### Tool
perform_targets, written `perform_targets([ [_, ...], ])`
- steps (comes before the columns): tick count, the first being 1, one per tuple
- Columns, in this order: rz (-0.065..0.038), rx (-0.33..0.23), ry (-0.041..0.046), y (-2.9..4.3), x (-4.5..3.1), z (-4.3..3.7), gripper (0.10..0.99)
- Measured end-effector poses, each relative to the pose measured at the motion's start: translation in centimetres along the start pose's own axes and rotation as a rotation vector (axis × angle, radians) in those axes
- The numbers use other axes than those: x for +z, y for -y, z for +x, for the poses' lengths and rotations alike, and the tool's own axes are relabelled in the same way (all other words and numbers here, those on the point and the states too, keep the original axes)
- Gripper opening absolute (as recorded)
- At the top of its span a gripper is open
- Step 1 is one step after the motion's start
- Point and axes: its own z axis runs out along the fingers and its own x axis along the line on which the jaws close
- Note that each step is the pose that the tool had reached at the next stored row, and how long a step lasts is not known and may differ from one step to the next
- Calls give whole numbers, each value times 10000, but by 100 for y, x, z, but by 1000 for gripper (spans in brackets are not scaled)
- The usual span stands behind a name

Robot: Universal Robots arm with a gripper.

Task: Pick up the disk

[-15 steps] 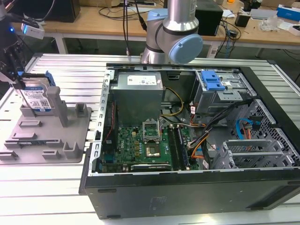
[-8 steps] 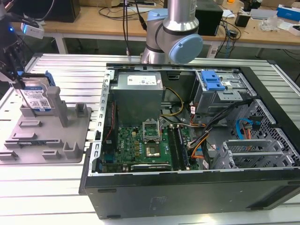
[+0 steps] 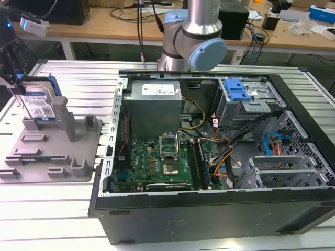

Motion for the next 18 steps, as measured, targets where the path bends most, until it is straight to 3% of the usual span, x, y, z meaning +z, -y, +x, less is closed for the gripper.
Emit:
perform_targets([
  [4, 0, -1, 10, -3, -143, 1, 369],
  [10, 0, -2, 58, -12, -522, 6, 369],
  [18, 3, -4, 130, -22, -915, 13, 369],
])
